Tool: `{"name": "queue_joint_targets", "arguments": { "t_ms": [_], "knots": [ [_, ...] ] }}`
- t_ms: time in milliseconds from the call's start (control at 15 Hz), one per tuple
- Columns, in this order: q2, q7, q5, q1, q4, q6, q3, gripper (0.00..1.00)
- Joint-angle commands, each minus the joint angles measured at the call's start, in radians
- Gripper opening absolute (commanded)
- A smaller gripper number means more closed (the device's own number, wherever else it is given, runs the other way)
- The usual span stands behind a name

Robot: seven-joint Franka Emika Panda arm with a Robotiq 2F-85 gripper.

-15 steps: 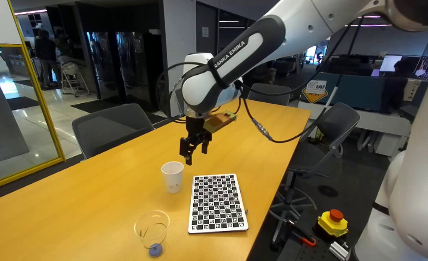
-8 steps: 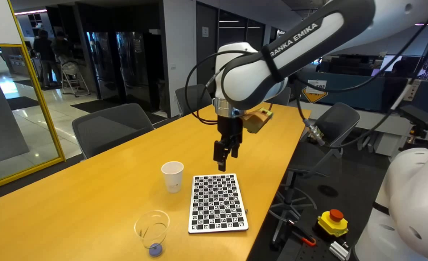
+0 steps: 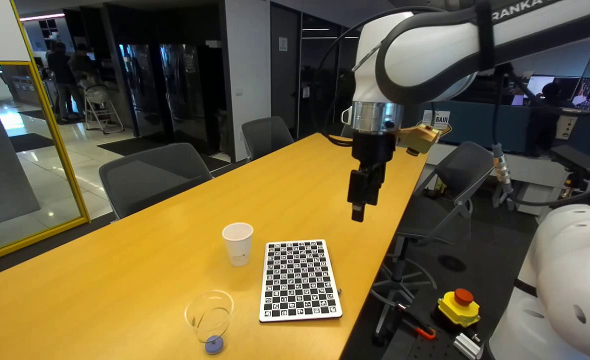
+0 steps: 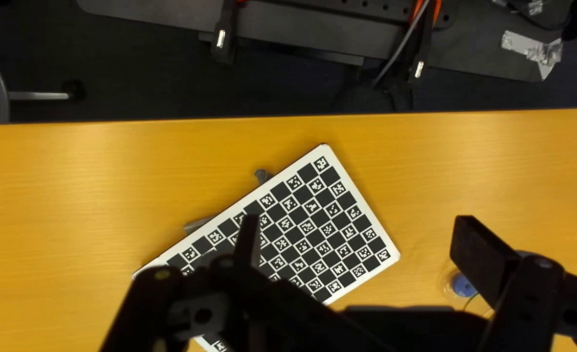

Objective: Put the orange objects in the white cup and the other objects inside the transparent cup.

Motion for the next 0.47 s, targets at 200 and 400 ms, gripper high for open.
{"name": "queue_joint_targets", "arguments": {
  "t_ms": [200, 400],
  "knots": [
    [-0.091, -0.006, 0.005, -0.009, -0.007, -0.076, -0.013, 1.0],
    [-0.096, -0.006, 0.005, -0.009, -0.014, -0.078, -0.013, 1.0]
  ]
}}
